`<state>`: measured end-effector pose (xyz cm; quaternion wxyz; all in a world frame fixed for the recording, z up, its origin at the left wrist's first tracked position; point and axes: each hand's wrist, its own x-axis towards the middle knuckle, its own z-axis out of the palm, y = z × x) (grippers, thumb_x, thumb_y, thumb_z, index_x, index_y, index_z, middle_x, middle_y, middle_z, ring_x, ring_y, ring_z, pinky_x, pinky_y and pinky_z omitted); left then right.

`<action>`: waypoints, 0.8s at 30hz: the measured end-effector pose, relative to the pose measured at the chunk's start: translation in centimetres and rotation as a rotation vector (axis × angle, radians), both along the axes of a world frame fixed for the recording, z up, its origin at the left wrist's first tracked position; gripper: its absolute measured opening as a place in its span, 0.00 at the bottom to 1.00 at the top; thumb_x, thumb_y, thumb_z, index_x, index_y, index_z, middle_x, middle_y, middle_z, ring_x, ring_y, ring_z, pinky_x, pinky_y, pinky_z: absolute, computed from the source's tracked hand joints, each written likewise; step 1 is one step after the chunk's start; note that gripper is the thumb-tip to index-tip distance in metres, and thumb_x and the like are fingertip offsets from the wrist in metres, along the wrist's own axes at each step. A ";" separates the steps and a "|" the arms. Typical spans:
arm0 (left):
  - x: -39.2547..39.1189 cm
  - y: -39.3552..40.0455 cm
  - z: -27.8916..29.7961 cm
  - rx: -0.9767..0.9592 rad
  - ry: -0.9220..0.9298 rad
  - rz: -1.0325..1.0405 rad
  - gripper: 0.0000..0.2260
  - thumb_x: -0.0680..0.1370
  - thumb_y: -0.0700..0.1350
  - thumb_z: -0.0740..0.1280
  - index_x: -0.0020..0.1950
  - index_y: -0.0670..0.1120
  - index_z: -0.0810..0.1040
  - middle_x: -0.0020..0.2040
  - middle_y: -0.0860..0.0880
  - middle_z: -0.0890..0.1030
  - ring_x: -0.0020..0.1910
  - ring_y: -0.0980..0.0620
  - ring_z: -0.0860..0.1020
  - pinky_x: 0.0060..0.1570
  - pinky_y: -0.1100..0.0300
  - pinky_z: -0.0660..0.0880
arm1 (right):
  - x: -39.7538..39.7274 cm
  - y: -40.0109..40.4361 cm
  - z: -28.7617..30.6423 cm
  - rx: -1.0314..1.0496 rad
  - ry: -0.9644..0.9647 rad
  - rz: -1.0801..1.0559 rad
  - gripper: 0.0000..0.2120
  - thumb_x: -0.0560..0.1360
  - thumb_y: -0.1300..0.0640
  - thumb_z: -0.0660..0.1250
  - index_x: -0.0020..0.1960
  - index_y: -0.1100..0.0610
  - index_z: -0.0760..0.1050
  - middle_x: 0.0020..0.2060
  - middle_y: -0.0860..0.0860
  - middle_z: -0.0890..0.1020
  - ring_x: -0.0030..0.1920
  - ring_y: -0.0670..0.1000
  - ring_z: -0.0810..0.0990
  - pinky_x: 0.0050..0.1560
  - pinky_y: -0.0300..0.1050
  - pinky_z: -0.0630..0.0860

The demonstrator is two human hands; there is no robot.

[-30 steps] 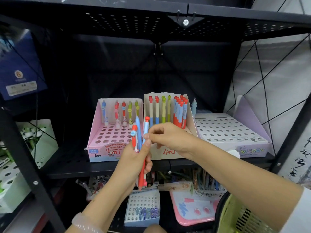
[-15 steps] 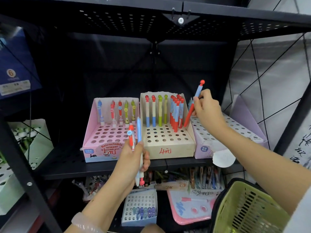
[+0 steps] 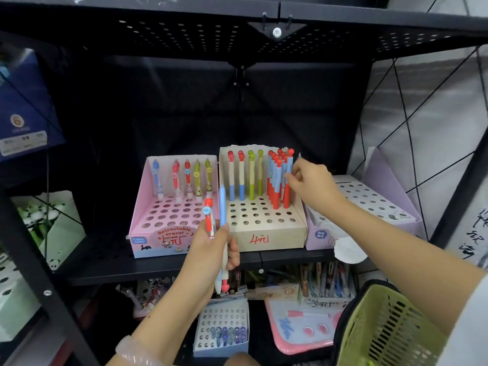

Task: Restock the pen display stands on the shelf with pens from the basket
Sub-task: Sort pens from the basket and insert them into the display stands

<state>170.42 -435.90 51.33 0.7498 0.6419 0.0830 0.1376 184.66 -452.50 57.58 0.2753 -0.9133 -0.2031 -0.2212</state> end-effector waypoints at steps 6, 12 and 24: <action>-0.1 0.2 0.1 -0.013 -0.061 0.010 0.05 0.81 0.42 0.57 0.50 0.41 0.70 0.28 0.49 0.77 0.22 0.53 0.73 0.22 0.63 0.70 | 0.5 0.1 0.0 -0.078 0.092 -0.034 0.09 0.76 0.55 0.65 0.44 0.61 0.77 0.31 0.49 0.75 0.30 0.44 0.71 0.29 0.37 0.66; -0.4 0.5 -0.2 -0.037 -0.095 0.008 0.06 0.81 0.43 0.58 0.52 0.43 0.72 0.29 0.51 0.79 0.24 0.52 0.76 0.23 0.63 0.72 | -2.2 0.9 -0.1 0.197 -0.018 -0.034 0.08 0.75 0.53 0.67 0.48 0.53 0.69 0.31 0.46 0.74 0.31 0.45 0.74 0.33 0.40 0.72; -2.0 2.0 1.0 -0.108 -0.053 -0.067 0.10 0.81 0.45 0.57 0.49 0.41 0.75 0.34 0.42 0.84 0.28 0.49 0.81 0.29 0.60 0.79 | -7.2 6.3 -1.3 -0.440 -0.554 0.651 0.14 0.70 0.65 0.70 0.56 0.58 0.80 0.39 0.56 0.79 0.36 0.55 0.77 0.26 0.46 0.75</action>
